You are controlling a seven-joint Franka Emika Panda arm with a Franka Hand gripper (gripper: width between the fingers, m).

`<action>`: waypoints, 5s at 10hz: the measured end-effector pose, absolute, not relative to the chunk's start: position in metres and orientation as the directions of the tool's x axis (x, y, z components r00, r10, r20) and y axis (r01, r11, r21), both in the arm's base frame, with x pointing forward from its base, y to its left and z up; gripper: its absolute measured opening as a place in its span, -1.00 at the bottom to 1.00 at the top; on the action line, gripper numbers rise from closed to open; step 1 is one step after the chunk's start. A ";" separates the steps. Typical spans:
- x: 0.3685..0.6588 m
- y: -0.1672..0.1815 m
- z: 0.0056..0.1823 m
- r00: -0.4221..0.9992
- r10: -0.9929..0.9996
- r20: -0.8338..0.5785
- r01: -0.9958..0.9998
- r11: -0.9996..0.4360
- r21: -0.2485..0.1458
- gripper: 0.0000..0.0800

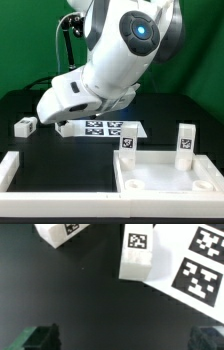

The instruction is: Assemble square table

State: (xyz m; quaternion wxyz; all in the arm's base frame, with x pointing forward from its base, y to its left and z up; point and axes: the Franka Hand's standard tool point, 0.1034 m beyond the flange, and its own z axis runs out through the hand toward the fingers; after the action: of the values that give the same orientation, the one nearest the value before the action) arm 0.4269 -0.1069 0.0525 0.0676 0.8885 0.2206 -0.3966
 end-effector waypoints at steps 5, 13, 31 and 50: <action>0.385 -0.106 0.035 0.562 0.339 -0.755 0.435 -0.897 -0.079 0.62; 0.365 -0.121 0.006 0.547 0.286 -0.787 0.406 -0.913 -0.050 0.32; 0.494 -0.091 0.126 0.713 0.400 -0.576 0.419 -0.901 -0.107 -0.27; 0.626 0.034 0.147 0.838 0.213 0.503 0.196 -0.977 0.087 -0.27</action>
Offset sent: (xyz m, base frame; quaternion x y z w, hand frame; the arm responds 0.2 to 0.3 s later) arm 0.0000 0.0000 0.0000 0.0000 0.0000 0.0000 1.0000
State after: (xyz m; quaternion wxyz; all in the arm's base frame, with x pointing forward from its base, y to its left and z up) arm 0.6261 0.0343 0.1471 0.0161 0.9584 0.1069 0.2642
